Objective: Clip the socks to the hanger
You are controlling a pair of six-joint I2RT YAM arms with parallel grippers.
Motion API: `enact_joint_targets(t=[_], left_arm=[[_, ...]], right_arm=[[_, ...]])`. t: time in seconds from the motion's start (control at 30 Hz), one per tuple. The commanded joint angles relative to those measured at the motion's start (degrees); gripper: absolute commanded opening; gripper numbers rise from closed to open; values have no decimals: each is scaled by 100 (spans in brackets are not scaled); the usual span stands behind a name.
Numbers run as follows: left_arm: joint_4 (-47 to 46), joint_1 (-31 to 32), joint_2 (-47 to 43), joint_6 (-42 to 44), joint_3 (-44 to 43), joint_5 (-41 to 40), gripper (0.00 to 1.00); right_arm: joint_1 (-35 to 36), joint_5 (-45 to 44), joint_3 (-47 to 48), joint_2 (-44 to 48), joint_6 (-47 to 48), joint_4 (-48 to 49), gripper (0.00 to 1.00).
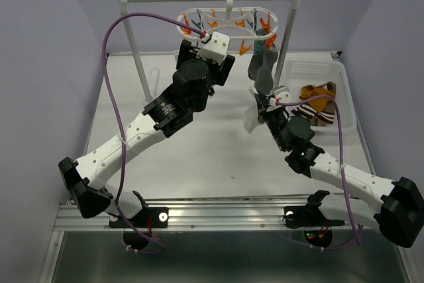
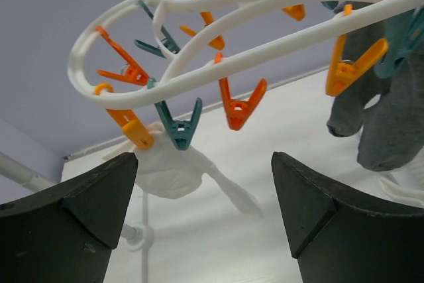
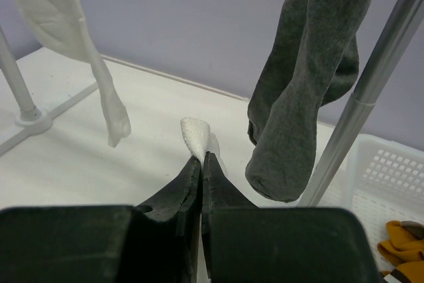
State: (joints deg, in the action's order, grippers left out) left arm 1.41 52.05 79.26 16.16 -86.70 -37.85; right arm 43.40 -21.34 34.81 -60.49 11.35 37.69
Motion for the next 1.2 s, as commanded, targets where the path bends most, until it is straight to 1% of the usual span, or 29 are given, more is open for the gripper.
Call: enact_joint_targets(t=[0.0,0.1,0.17,0.23,0.33,0.4,0.43,0.7,0.73,0.97,1.0,1.17], left_arm=[[-335,-221,-78,388,65,-22,94],[-308,-459,-139,335,161,277,92],[-308,-634,-174,300,153,715,91],[-247,-766,-210,300,100,1197,88],[-177,-872,-210,291,65,1673,87],[-185,-925,-201,291,91,1833,86],[-176,-942,-183,300,83,1946,84],[-150,-1136,221,317,-321,1763,81],[7,-1197,238,317,-356,1746,81],[-18,-1399,282,405,-348,1956,76],[-27,-1400,291,440,-357,1965,74],[-35,-1487,370,519,-436,2053,73]], right_arm=[[-33,-213,-70,134,42,195,1],[-33,-151,-88,186,-46,177,1],[-33,-125,-79,213,-89,107,1],[-33,-124,-71,239,-98,11,1],[-33,-186,-106,283,-90,-16,1],[-33,-195,-115,292,-90,-34,1],[-33,-195,-123,257,-107,-34,1],[-33,-160,-79,178,-134,-95,1],[-33,-160,-88,178,-134,-95,1],[-33,-230,-71,160,-63,-122,1],[-33,-239,-71,152,-63,-122,1],[-33,-248,-62,116,-63,-139,1]])
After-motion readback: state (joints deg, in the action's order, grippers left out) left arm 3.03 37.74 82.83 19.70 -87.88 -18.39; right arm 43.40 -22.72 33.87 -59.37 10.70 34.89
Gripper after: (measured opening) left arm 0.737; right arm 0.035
